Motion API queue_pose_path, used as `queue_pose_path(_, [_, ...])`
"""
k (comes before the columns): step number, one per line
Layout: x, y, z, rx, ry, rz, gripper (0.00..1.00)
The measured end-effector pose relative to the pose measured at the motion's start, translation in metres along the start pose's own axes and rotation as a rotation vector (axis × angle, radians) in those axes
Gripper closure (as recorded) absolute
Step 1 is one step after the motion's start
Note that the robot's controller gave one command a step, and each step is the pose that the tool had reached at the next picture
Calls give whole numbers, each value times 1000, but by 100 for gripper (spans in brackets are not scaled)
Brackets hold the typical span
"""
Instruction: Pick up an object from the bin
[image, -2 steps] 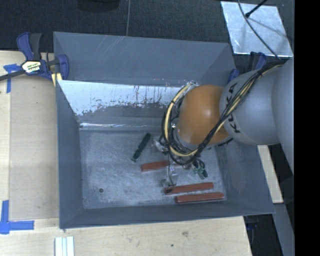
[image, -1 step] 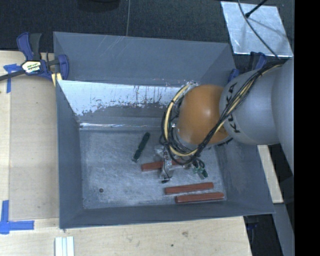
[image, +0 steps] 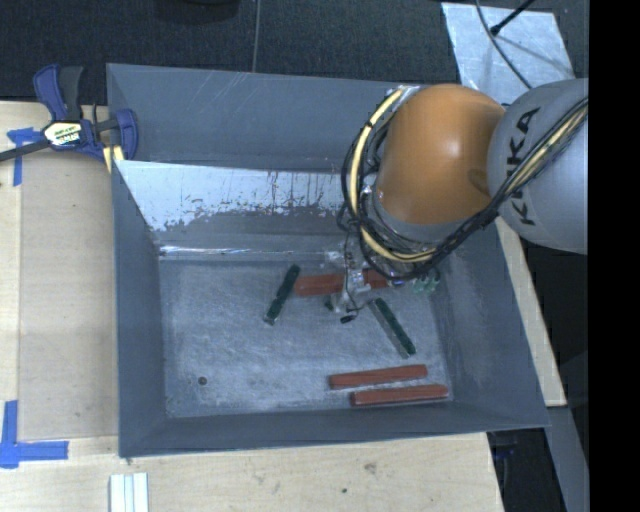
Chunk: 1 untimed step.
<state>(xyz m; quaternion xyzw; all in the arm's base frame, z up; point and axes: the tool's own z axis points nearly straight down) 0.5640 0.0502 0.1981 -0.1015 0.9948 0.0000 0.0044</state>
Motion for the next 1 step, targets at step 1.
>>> queue_pose_path(1, [9,-4,-128,1,-5,-49,100])
